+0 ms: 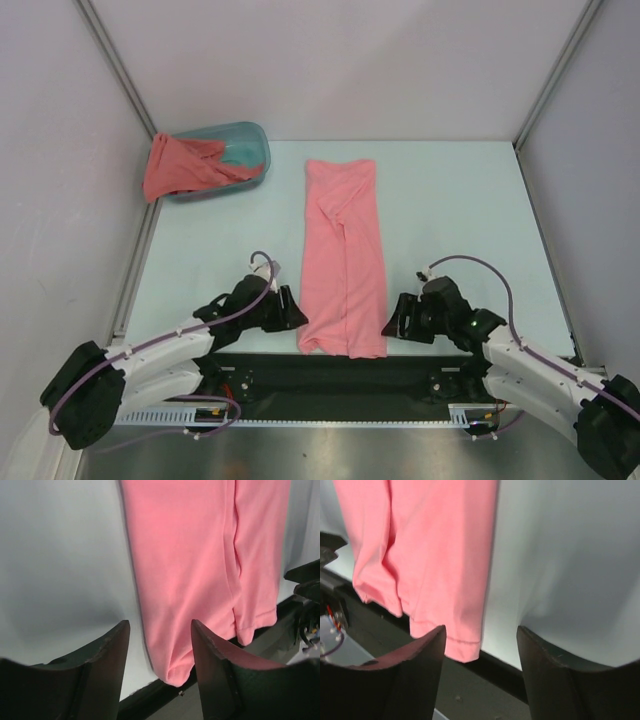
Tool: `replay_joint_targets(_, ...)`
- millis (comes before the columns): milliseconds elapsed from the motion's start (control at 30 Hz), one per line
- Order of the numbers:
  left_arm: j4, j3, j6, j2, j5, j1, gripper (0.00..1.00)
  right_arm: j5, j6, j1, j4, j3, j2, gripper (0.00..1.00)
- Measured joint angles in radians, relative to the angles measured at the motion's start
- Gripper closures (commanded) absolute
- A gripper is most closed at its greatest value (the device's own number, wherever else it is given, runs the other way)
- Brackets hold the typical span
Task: Fold and stack the t-shirts
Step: Fold the tshirt
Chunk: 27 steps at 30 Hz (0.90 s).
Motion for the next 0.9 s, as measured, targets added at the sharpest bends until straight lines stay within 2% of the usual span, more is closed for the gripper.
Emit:
replay_joint_targets(133,-0.080,0.071,0.018,-0.003,-0.124,0.000,0.31,0.050,-0.028,-0.108,0.044,0.060,0.103,0.27)
replay_joint_targets(300,-0.084,0.303,0.089,0.149,-0.225,0.064,0.34,0.046,-0.107,-0.280,0.174,0.245,0.409,0.28)
replay_joint_targets(467,-0.006,0.539,0.158,0.468,-0.201,0.238,0.37,-0.042,-0.167,-0.410,0.312,0.546,0.804,0.35)
replay_joint_targets(600,0.008,0.785,0.219,0.762,-0.177,0.317,0.37,-0.114,-0.186,-0.457,0.388,0.777,1.052,0.38)
replay_joint_targets(767,0.049,1.098,0.238,1.067,-0.119,0.365,0.39,-0.188,-0.191,-0.489,0.392,1.043,1.283,0.42)
replay_joint_targets(900,0.050,1.286,0.236,1.225,-0.115,0.385,0.38,-0.224,-0.190,-0.518,0.390,1.206,1.407,0.46)
